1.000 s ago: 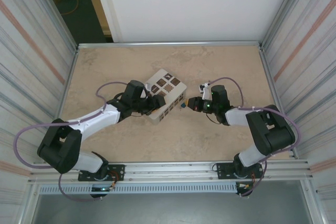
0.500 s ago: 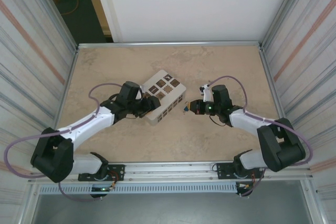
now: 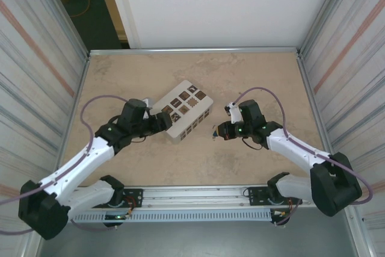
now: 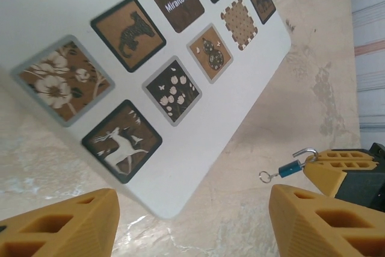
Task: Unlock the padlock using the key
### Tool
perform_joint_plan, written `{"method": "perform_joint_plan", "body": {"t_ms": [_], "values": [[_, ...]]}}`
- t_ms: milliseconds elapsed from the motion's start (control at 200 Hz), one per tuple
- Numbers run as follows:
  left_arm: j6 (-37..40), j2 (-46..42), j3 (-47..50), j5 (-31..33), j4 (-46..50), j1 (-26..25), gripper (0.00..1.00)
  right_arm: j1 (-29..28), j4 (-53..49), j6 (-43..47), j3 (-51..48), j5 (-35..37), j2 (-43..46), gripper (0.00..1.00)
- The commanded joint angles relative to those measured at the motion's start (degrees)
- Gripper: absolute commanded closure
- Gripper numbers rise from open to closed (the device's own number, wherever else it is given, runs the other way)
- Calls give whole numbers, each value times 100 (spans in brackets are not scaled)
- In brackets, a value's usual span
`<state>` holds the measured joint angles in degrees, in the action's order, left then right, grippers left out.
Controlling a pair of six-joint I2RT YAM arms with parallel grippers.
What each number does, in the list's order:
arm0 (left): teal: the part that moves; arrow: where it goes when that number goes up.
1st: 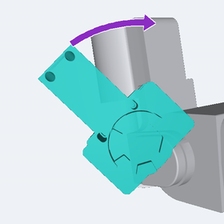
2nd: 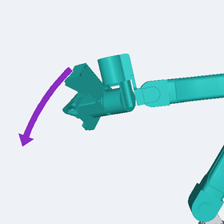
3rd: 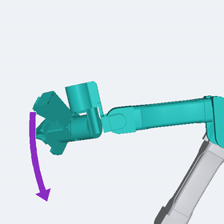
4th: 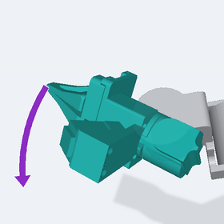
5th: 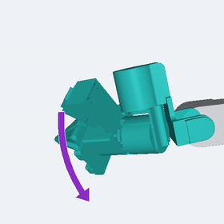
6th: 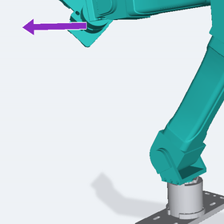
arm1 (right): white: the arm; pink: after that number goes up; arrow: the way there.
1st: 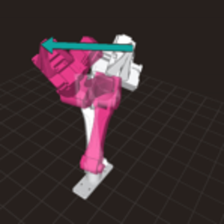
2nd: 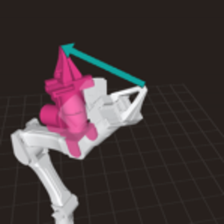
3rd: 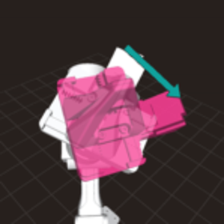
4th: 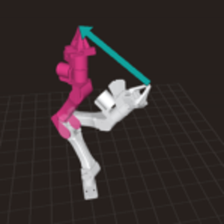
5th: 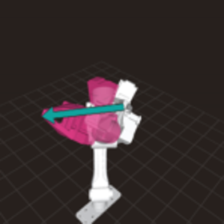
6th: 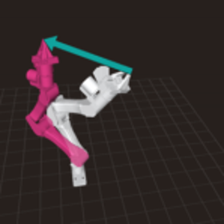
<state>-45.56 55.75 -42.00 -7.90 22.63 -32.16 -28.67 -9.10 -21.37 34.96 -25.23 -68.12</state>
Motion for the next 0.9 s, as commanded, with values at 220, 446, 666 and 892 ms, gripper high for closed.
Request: {"method": "perform_joint_plan", "body": {"t_ms": [220,446,666,892], "values": [[467,-1585,621,1062,742,243,19,-259,-1542,285,321,219,466,100],[432,-2542,1066,1315,772,316,10,-423,-2072,91,351,251,571,100],[407,-2840,1174,1366,975,349,9,-585,-2436,62,394,88,504,100],[381,-2796,1238,1269,849,351,9,-702,-2371,105,396,-110,176,100]]}}
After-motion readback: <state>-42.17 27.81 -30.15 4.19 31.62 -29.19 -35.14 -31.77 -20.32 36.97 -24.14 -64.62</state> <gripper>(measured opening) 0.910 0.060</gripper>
